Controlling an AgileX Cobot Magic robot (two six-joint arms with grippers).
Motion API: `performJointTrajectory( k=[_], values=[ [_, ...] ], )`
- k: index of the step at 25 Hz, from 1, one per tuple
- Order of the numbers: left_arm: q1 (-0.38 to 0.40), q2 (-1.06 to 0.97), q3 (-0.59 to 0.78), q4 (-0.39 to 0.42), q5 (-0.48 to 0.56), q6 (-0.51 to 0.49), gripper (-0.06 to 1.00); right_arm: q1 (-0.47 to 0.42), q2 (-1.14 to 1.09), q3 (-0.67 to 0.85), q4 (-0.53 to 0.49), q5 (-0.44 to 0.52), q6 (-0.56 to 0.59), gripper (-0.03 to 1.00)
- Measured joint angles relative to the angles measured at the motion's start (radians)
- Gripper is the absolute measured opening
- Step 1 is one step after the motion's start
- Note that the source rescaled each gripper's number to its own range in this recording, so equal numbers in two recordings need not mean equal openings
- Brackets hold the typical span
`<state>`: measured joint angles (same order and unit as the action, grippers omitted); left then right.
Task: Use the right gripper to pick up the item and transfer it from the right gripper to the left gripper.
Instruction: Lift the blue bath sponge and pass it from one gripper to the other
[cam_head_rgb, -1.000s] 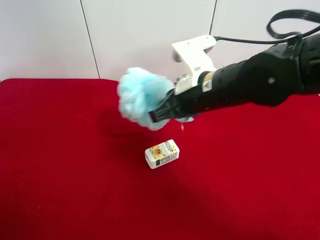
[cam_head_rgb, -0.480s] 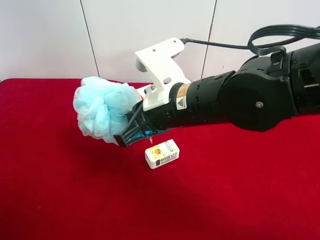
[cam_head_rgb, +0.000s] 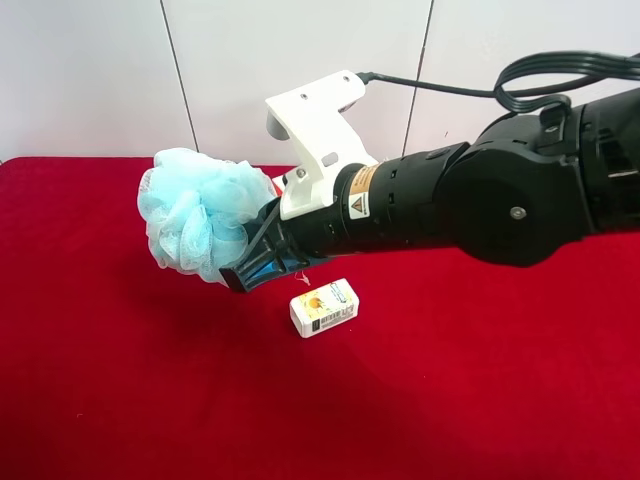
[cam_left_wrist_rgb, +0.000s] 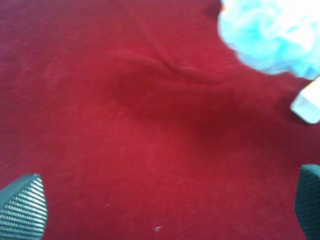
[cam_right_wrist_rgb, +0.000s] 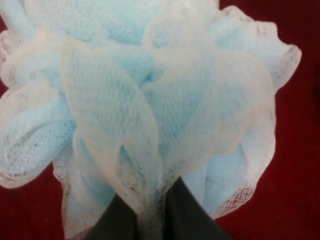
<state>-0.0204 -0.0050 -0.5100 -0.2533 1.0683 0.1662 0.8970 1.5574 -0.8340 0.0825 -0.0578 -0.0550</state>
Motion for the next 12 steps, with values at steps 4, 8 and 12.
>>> performJointTrajectory(
  k=[4,8,12],
  values=[
    [0.0,0.018,0.0,-0.054,0.0,0.049,1.0,0.0,0.0,0.0,0.0,-0.001,0.0,0.01],
    [0.0,0.12,0.0,-0.067,0.0,0.068,1.0,0.0,0.0,0.0,0.0,-0.003,0.0,0.01],
    [0.0,0.257,-0.001,-0.09,-0.002,0.088,1.0,0.0,0.0,0.0,0.0,-0.026,0.0,0.01]
  ],
)
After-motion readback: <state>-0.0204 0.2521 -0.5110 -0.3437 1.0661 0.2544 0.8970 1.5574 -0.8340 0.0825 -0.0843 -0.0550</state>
